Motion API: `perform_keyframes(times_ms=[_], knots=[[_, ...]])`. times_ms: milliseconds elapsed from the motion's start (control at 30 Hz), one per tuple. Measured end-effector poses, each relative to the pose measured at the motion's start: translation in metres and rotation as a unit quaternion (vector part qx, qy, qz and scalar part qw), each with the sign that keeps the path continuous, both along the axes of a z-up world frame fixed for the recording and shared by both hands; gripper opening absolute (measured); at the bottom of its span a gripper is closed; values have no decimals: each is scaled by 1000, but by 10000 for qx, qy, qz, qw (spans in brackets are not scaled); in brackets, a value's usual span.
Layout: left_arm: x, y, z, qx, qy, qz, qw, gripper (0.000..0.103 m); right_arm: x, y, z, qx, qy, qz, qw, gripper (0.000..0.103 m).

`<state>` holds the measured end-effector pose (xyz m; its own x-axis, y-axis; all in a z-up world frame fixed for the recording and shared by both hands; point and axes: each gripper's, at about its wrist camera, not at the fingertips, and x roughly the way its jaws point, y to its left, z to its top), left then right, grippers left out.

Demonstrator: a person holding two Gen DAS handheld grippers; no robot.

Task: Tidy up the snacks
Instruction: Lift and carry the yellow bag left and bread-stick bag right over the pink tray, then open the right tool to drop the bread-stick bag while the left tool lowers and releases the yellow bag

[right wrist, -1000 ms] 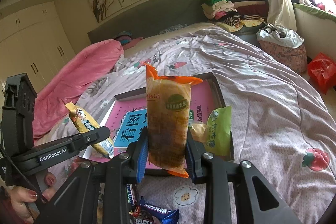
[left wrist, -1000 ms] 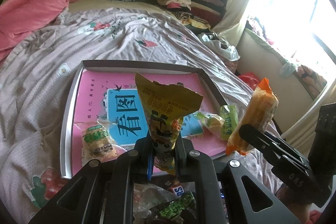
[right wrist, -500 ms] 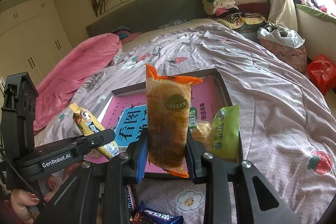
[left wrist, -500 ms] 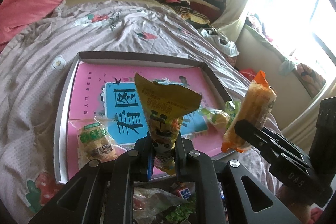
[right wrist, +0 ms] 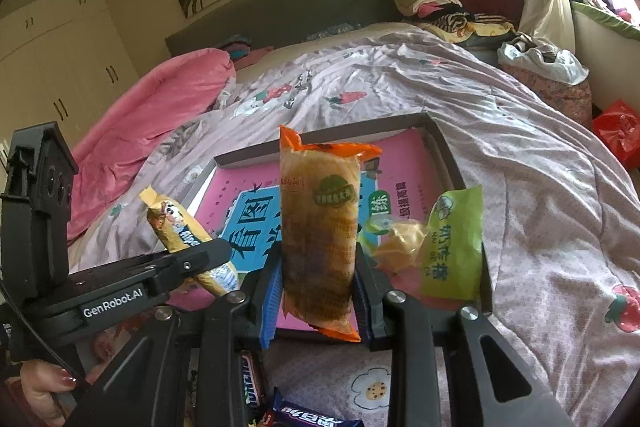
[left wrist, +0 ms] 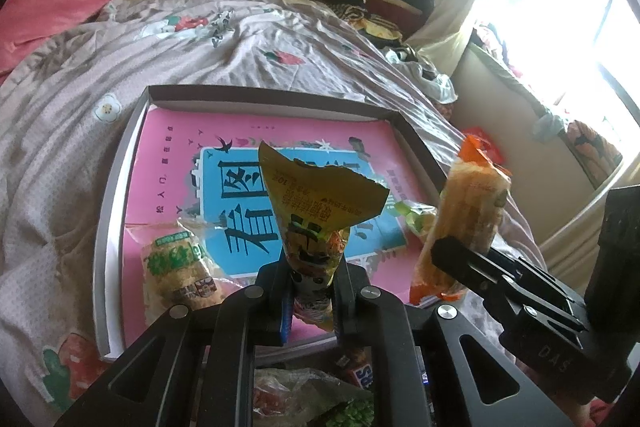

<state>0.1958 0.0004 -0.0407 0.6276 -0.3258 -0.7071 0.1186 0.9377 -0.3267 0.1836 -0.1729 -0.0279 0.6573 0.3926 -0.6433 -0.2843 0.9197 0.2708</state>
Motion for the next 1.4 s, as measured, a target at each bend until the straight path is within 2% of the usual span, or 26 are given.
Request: perform_keyframes(times_ms=[400, 733, 1200, 1300, 1400], knots=[[-1, -2, -5, 60, 28, -44, 10000, 15, 9, 3, -8, 9, 162, 21, 9999, 31], [0, -6, -7, 84, 65, -113, 9999, 15, 14, 3, -22, 63, 475, 15, 9988, 31], [-1, -11, -7, -37, 83, -283, 9996, 16, 7, 1, -21, 169, 589, 39, 9981, 32], [-2, -13, -7, -69, 79, -310, 9995, 18, 5, 0, -19, 159, 560, 10, 9983, 32], [-2, -12, -8, -114, 116, -306, 9994, 26, 5, -2, -18, 172, 561, -22, 9983, 32]])
